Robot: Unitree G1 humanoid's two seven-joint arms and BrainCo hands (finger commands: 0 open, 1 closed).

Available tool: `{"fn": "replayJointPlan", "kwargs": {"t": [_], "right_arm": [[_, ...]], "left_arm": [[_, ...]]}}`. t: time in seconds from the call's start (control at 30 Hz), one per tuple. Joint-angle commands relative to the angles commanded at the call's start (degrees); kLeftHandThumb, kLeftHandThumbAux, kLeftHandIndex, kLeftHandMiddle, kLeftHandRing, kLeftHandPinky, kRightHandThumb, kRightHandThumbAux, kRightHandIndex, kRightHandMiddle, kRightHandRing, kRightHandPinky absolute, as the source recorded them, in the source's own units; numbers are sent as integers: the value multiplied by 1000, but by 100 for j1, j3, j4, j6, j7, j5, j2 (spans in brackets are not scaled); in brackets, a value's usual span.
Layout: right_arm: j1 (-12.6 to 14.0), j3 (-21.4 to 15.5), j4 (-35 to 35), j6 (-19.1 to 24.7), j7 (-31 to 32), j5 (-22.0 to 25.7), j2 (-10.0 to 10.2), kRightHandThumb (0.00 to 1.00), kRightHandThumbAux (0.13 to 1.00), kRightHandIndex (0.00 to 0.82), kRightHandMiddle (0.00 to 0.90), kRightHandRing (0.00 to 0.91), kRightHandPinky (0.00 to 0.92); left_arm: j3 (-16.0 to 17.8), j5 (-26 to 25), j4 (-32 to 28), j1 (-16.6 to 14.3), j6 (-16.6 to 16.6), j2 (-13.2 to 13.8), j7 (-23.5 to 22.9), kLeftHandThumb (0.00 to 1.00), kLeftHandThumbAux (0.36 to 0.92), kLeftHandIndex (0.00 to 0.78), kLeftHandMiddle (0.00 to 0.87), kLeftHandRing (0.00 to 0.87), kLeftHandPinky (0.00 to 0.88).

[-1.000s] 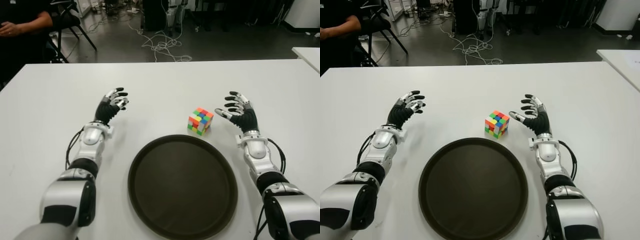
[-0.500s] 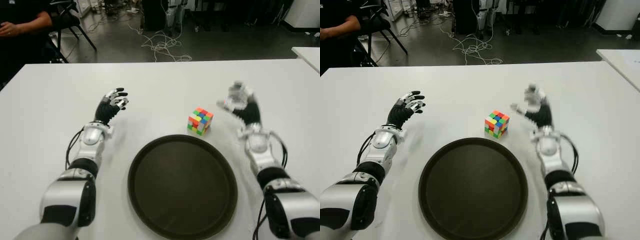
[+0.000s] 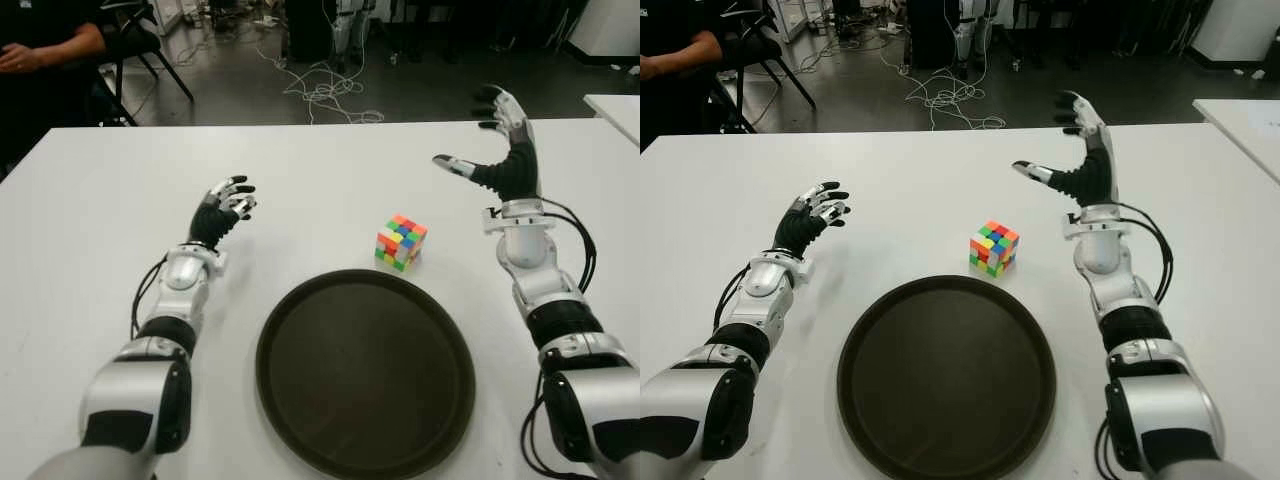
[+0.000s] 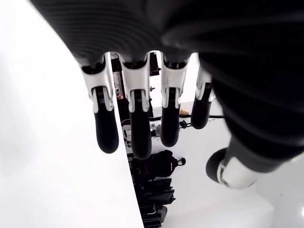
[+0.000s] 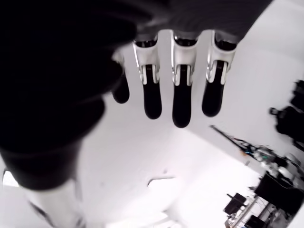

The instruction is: Pick up the Rubik's Cube and put it in the plate

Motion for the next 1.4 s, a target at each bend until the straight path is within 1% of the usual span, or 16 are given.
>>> {"fn": "replayJointPlan", "kwargs": {"t": [0.1,0.13,0.23,0.3,0.4,0.5,0.57,0.73,0.83,0.97,1.03,1.13,1.17,1.23,1.3,1.4], "right_arm": [[55,305,-203,56,-223,-398,190,0,819,178,222,229,253],[120,499,-123,5,-269,-587,268,0,819,177,220,226,251],[212,830,102,-125,-333,-862,360,0,806,168,208,219,251],[191,987,277,-237,-303,-949,381,0,789,163,201,217,259],[92,1236,474,-490,-33,-1046,307,0,749,154,190,220,281],[50,1362,500,-567,76,-1130,219,0,724,146,185,225,289],[18,1437,504,-492,157,-1201,158,0,716,143,184,226,286],[-11,1551,450,-257,155,-1357,89,0,701,140,183,227,277],[-2,1636,378,-118,126,-1467,40,0,696,137,179,218,251],[101,1746,91,68,295,-1570,-61,0,698,137,172,198,204],[191,1805,-186,204,551,-1580,-137,0,700,136,168,188,177],[424,1872,-937,484,1189,-1547,-368,0,702,135,162,170,136],[488,1872,-1132,565,1339,-1530,-416,0,703,133,160,164,124],[544,1907,-1417,765,1671,-1518,-460,0,706,130,155,155,116],[627,1932,-1851,1060,2077,-1497,-492,0,713,123,147,145,110],[730,1920,-2283,1366,2422,-1461,-519,0,719,117,141,136,106]], "left_arm": [[-4,7,5,-6,-9,9,-1,203,651,205,275,308,368],[-5,9,11,-4,-20,14,-13,204,651,205,277,309,369],[-5,10,19,1,-37,21,-34,209,659,211,280,312,373],[-6,9,22,3,-38,22,-44,211,663,212,281,312,374],[-5,5,26,8,-26,23,-71,213,662,208,278,311,376],[-3,0,27,11,-16,23,-93,213,659,208,273,306,369],[1,-9,25,17,-14,25,-113,215,659,211,270,302,362],[14,-37,15,26,-28,21,-140,223,660,217,272,300,360],[28,-51,12,30,-42,17,-144,221,662,218,274,304,365],[31,-49,17,33,-53,16,-126,217,662,211,273,306,370],[27,-41,19,33,-58,17,-119,213,658,206,269,305,370],[14,-24,17,36,-69,18,-111,207,655,204,265,303,368],[11,-22,16,36,-70,19,-110,205,654,205,266,303,368],[0,-9,18,34,-75,21,-105,200,655,207,268,304,368],[-10,3,22,31,-75,23,-100,191,653,207,268,306,369],[-20,12,23,30,-75,26,-90,180,646,206,267,306,370]]}}
